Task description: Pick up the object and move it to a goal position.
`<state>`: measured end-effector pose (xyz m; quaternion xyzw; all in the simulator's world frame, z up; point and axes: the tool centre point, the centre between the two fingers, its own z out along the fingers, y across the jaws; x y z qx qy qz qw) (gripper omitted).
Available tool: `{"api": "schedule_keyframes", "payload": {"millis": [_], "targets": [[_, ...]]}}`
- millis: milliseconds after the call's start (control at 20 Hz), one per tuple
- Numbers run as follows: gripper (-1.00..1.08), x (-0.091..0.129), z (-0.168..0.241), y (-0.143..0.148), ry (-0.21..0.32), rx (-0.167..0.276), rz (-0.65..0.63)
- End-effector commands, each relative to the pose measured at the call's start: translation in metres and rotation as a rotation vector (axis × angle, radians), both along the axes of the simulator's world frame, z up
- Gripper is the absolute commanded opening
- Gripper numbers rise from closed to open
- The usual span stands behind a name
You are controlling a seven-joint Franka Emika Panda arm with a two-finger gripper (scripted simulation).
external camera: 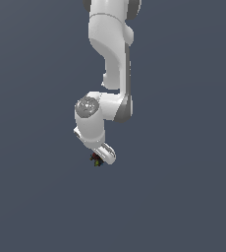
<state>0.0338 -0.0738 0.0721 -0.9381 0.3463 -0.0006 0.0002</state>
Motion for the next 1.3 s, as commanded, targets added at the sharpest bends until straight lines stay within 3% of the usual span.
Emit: {"api": "schedule_keyframes", "payload": {"millis": [0,500,550,1250], "targets": [[1.0,-0.001,-0.011,0.0,0.001,0.0,-0.001],[1.0,0.0,-0.042,0.0,0.001,0.0,-0.004],[-1.0,0.0,-0.042,0.0,0.001,0.0,-0.004],[-1.0,0.004,-0.035,-0.004,-0.004,0.0,-0.005]]}}
